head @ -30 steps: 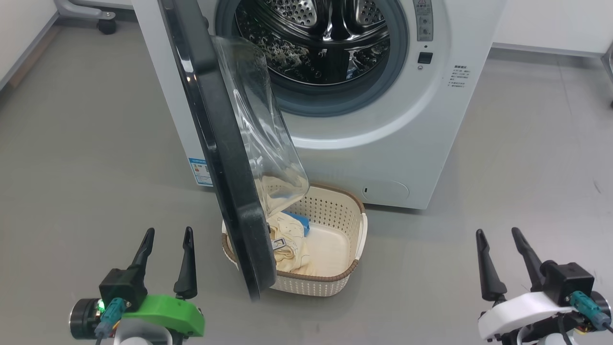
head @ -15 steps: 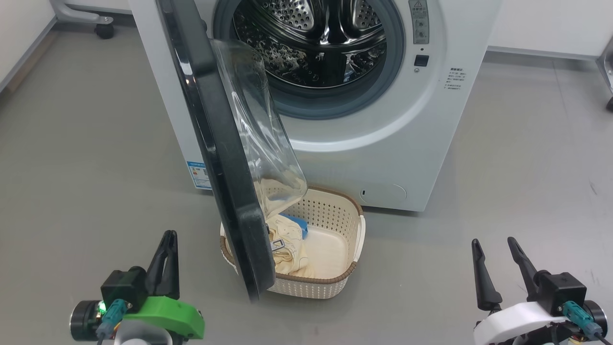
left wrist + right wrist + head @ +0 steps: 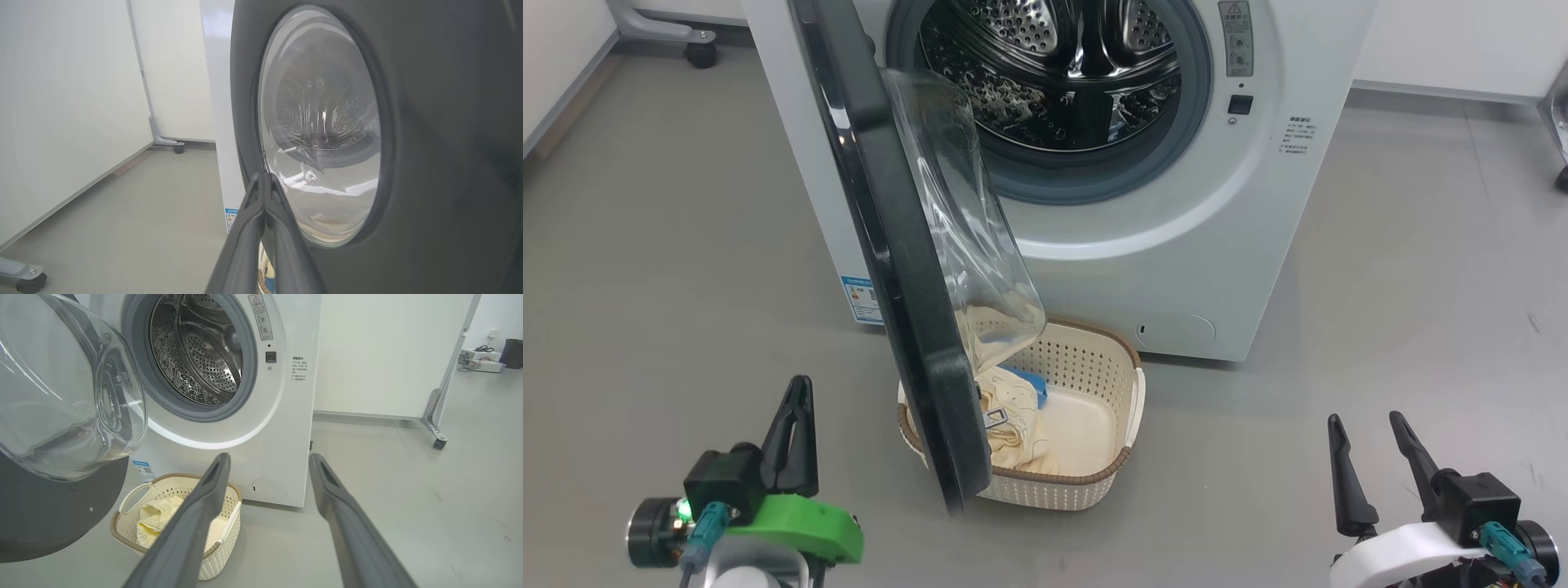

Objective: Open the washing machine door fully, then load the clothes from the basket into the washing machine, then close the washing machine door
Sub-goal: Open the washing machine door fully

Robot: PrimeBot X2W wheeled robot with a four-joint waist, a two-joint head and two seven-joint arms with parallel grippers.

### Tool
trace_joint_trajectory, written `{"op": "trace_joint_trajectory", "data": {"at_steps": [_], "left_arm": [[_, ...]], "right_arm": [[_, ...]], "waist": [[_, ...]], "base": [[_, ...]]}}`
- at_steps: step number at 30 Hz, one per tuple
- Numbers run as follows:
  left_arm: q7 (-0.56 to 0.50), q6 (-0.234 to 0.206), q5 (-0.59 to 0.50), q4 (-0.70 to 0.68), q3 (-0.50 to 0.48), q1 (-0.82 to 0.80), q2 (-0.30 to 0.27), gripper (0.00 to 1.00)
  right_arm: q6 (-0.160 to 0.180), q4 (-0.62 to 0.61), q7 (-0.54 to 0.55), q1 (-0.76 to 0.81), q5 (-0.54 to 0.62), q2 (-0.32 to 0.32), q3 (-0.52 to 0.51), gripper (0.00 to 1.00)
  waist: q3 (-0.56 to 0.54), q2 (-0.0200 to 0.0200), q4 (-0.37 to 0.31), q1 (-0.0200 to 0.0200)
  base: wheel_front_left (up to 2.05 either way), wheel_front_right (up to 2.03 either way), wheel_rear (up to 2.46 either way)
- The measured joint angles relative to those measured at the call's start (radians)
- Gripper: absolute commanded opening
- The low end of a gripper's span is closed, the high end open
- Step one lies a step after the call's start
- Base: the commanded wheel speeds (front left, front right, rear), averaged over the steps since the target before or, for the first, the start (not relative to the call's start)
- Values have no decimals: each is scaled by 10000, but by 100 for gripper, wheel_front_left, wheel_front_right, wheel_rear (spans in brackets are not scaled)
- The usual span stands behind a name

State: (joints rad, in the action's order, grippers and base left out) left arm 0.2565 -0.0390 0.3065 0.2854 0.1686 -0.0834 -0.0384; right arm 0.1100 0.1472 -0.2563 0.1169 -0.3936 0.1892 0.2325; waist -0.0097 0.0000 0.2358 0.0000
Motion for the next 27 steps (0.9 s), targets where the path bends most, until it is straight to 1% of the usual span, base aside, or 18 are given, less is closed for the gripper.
{"op": "trace_joint_trajectory", "data": {"at_steps": [5,9,13,16,18,21,25,26,27], "left_arm": [[0,-100,-387,-581,-115,-213,-23,0],[0,-190,-717,-1321,-194,-658,-107,0],[2,-307,-1208,-2477,-293,-1236,-138,0],[8,-305,-1526,-3440,-77,-1701,-128,0],[13,-249,-1783,-3831,351,-1895,-125,0],[13,63,-1868,-4128,1244,-1888,-115,0],[-38,646,-1676,-4140,2660,-1738,-90,0],[-259,909,-1459,-4017,3260,-1487,-82,0],[-428,1016,-1375,-3908,3532,-1342,-84,0]], "right_arm": [[-2,-6,0,2,92,-23,-56,100],[-17,-6,0,25,180,-65,-90,100],[-19,-8,0,173,196,-109,-150,100],[-21,-15,0,175,267,-184,-203,100],[-27,-13,0,175,282,-245,-213,100],[-33,-12,0,176,286,-286,-219,100],[-63,2,0,181,364,-313,-224,100],[-67,12,0,185,376,-326,-226,100],[-115,15,0,187,389,-332,-228,100]], "waist": [[-16,0,13,0],[-49,0,11,0],[-87,0,1,0],[-111,0,-7,0],[-126,0,-17,0],[-144,0,-44,0],[-157,0,-96,0],[-159,0,-128,0],[-159,0,-145,0]], "base": [[0,0,0],[0,0,0],[0,0,0],[0,0,0],[0,0,0],[0,0,0],[0,0,0],[0,0,0],[0,0,0]]}}
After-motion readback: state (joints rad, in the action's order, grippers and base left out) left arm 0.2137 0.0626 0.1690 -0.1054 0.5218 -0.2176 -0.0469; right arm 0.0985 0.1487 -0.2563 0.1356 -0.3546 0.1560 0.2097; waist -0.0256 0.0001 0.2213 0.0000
